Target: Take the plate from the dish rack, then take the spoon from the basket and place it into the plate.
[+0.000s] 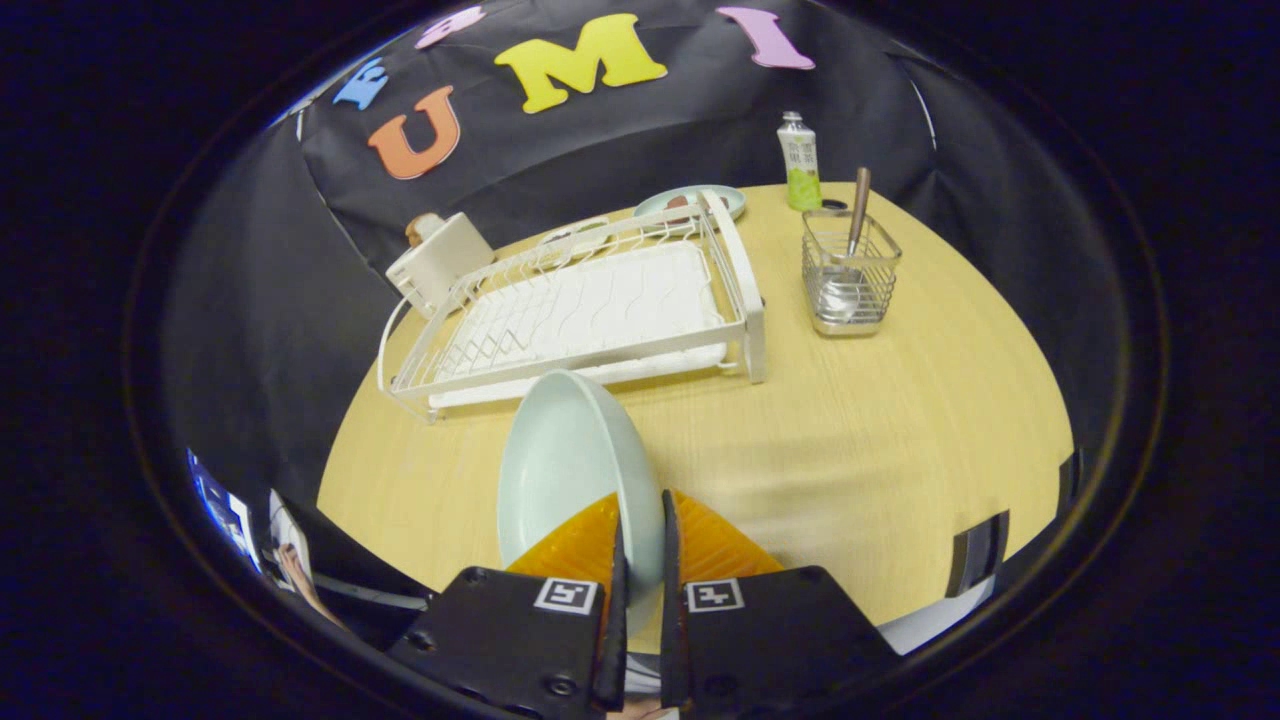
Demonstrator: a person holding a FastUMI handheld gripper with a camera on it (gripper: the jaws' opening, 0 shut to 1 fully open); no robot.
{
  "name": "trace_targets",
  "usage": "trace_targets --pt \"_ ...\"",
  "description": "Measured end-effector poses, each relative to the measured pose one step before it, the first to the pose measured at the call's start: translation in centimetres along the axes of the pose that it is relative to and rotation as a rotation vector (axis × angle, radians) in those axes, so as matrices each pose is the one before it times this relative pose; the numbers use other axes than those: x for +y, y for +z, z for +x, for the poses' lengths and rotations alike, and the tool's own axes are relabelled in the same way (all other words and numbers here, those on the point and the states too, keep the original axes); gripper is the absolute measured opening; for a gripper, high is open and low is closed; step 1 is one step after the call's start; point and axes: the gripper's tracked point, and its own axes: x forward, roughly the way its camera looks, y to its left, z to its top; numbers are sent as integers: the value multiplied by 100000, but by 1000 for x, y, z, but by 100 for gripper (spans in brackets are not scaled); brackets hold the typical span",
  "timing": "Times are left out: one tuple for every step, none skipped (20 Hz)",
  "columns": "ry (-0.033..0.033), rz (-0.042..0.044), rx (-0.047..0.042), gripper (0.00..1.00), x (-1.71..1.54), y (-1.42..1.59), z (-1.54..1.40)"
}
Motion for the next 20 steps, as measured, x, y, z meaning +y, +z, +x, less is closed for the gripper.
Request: trace_targets --pt "1639 2889 727 19 -513 -349 295" --pt "1369 1880 588 19 -455 -268 339" --pt "918 496 639 19 -558 -283 483" --pt "837 639 569 21 -558 -294 316" --pt "1140 1855 102 22 -505 -194 267" --pt "1318 2760 -275 23 -277 -179 223" --pt "843 1575 -26 24 -413 -155 250" --pt "422 609 -354 25 -367 -92 218" --pt "-551 -368 -759 26 -471 66 79" --pt "-1412 -709 -1395 27 -575 170 136" --pt "-1206 -952 -2655 28 -481 387 -139" --pt "156 -1494 -2567 26 -175 200 201" --pt "2328 -1473 -1649 27 119 332 -538" --pt "1740 -1458 -2130 35 170 94 -34" --pt "-887 -2849 -2509 48 -331 502 -494" --pt "-3284 -4096 -4961 60 -870 1017 -368" --pt "-2668 -3094 -5799 73 -692 1191 -308" --pt "-3068 -3158 -5535 86 -825 1460 -637" --pt "-3218 -1811 -4231 91 -868 1154 -147" --pt "-2518 -1315 -3707 96 -723 1211 -191"
